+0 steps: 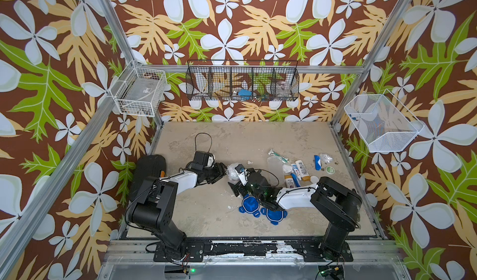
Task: Take out toiletry kits
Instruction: 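Pick up the container from the center of the board, then pour the toiletry kits out of the container.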
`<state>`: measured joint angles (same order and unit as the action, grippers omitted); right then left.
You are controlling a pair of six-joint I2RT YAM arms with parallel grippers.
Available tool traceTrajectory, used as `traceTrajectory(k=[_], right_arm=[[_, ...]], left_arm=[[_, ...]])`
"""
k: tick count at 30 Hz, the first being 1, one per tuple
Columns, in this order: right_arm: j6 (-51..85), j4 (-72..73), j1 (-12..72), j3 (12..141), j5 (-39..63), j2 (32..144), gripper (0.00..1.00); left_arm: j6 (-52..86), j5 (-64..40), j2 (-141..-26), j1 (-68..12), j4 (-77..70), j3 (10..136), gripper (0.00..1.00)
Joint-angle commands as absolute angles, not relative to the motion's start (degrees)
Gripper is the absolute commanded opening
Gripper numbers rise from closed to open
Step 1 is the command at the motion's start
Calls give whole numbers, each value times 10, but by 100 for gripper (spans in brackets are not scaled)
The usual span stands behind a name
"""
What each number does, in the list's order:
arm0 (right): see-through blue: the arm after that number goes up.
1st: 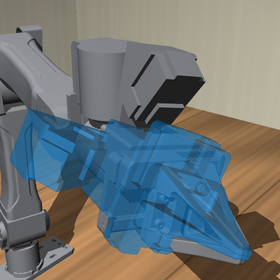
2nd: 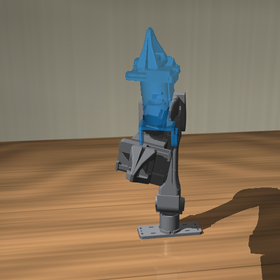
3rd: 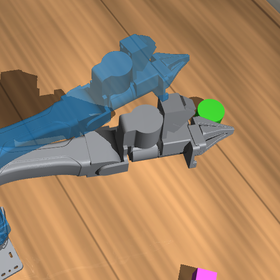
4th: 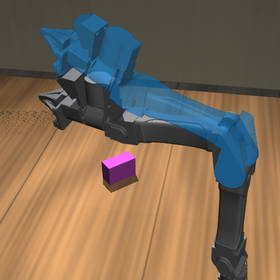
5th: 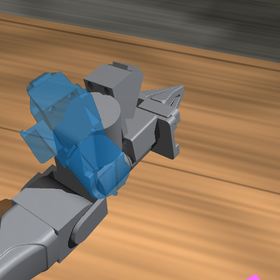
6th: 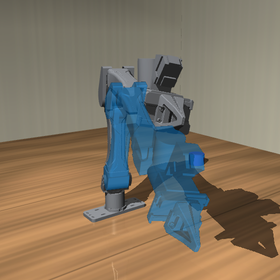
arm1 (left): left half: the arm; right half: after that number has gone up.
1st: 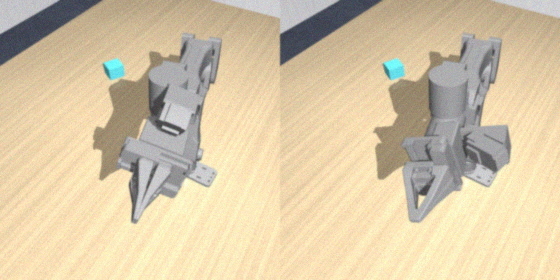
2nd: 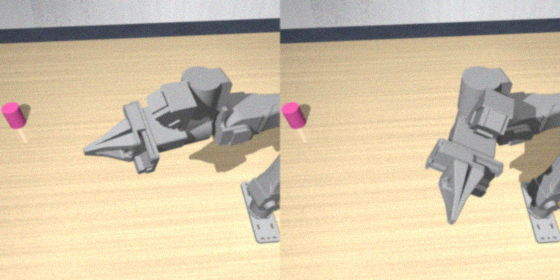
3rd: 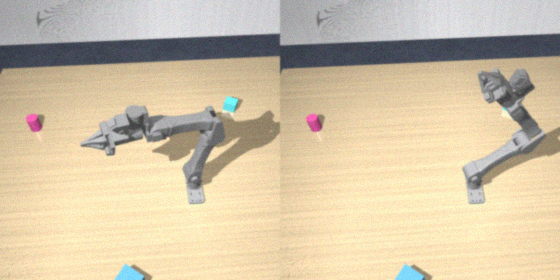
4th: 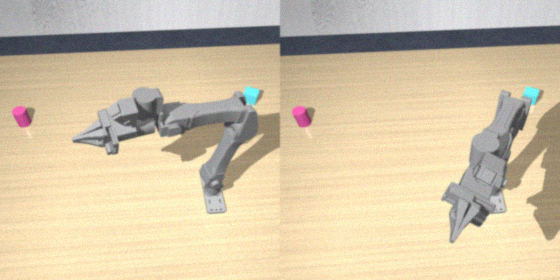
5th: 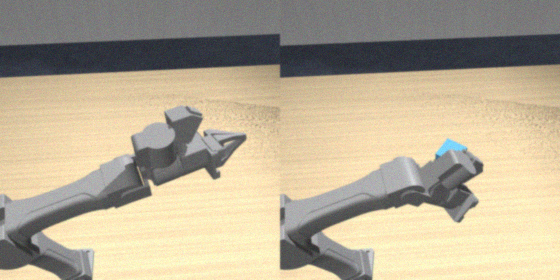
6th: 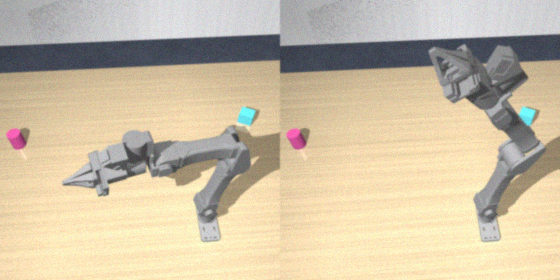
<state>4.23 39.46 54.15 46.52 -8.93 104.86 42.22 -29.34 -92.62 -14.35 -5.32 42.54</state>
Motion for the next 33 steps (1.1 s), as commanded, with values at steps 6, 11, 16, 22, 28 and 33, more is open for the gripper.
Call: traceTrajectory(k=[6,11,16,22,28,33], right_arm=[[44,387,548,478,-35,1047,89],[64,310,564,493,2,1020,79],[91,193,588,541,33,1002,74],[155,27,591,630,140,1005,74],[164,-177,605,774,200,1123,74],[168,-262,605,849,166,1206,74]], left_arm=[[405,-325,-903,-147,-56,412,66],[379,-299,-858,-146,-22,403,66],[357,-264,-817,-145,11,393,68],[295,-58,-763,-118,137,409,73],[308,26,-698,-98,150,383,74],[301,34,-706,-86,156,378,76]])
